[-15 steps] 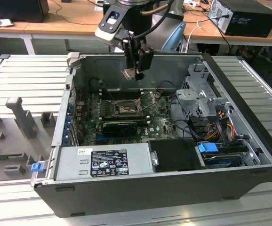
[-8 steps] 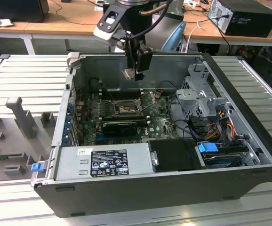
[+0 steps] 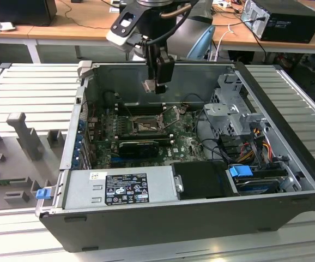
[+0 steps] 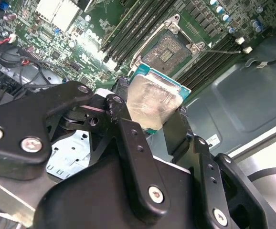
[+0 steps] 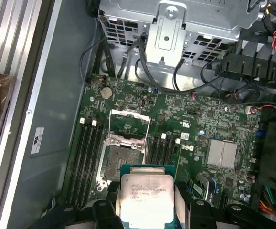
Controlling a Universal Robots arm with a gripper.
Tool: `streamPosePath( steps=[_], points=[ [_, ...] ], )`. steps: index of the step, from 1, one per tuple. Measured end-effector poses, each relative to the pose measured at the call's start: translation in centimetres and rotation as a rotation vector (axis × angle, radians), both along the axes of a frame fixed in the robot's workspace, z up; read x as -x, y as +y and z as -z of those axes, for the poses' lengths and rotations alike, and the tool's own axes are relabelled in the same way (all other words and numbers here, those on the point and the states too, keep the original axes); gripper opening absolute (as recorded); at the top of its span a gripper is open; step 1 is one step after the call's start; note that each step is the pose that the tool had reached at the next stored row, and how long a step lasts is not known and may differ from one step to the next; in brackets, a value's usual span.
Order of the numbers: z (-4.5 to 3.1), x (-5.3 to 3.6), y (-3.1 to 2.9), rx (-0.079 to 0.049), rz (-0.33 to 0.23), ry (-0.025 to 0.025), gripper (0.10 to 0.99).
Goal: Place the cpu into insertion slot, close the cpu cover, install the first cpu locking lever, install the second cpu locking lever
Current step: 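Place the cpu into insertion slot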
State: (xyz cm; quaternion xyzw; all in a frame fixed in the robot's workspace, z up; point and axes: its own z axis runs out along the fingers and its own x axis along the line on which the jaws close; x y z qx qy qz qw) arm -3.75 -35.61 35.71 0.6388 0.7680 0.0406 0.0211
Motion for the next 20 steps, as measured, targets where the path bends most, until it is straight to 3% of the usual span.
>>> streamPosePath(
  steps=[9,20],
  points=[
    [0.54,0.0,0.0,0.0,0.085,0.0,0.537],
    [1.17,0.0,0.0,0.0,0.091,0.0002,0.537]
  ],
)
